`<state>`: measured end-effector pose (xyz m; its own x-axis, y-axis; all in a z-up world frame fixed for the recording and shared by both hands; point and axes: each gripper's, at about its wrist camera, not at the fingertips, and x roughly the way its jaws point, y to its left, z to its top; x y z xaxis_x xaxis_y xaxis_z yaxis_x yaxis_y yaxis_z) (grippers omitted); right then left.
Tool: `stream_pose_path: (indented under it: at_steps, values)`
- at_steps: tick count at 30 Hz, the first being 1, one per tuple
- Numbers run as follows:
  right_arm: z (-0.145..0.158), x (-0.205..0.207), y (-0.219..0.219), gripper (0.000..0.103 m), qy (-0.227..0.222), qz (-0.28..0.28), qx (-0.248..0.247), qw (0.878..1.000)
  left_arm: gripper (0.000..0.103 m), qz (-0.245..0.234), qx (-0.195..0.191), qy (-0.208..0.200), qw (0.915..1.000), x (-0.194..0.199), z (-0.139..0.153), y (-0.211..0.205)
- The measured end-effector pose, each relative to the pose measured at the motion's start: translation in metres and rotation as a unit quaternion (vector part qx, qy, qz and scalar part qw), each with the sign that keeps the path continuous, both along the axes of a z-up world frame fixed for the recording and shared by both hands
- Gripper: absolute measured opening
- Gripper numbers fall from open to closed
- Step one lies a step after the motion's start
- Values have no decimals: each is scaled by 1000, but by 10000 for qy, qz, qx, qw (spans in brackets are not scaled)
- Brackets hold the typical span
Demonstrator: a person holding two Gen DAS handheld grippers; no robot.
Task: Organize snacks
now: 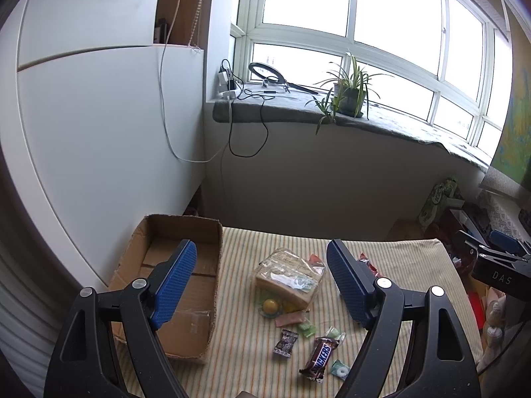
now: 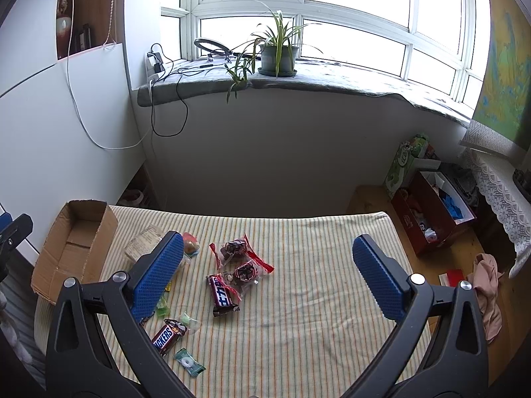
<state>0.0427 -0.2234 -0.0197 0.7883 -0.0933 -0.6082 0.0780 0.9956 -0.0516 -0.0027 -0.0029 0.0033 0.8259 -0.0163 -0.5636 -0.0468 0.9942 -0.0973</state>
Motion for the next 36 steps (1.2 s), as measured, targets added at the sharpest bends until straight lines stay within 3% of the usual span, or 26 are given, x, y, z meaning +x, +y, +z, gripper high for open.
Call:
stream_pose_path:
  at_steps: [36]
  values:
    - [-5,-1,-1,103,44,8,53,10000,81,-32,-61,61,10000,3,-3,2]
